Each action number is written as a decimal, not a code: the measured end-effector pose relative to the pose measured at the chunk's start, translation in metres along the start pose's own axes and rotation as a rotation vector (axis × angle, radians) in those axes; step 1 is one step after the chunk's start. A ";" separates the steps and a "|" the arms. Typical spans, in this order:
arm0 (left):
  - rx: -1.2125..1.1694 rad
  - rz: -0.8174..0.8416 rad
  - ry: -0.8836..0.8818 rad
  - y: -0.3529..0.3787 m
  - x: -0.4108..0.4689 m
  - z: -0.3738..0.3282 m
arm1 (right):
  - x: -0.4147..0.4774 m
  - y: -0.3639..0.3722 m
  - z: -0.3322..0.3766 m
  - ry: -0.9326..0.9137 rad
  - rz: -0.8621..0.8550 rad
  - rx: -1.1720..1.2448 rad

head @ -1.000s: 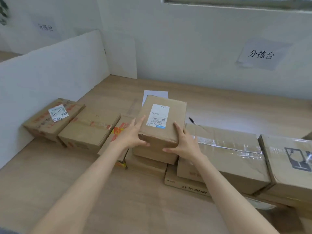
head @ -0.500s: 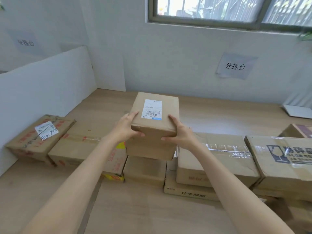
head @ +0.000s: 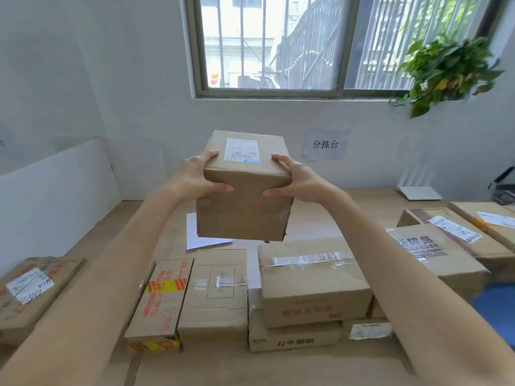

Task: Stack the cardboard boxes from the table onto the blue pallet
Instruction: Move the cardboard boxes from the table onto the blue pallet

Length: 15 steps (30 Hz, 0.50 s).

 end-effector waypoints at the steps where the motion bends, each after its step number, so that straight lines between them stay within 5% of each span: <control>1: 0.007 0.007 0.021 0.003 0.004 -0.014 | -0.009 -0.012 -0.006 0.008 -0.015 0.005; 15: -0.041 0.186 0.402 0.166 0.068 -0.336 | -0.261 -0.210 -0.191 0.306 -0.300 -0.051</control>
Point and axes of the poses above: each hand's wrist, its own x-axis towards the middle knuckle, its own y-axis out of the palm, z = x × y, the point moved 10 cm from there along x, towards the middle knuckle, and after that the axes turned 13 degrees about z, right-handed, at the moved point
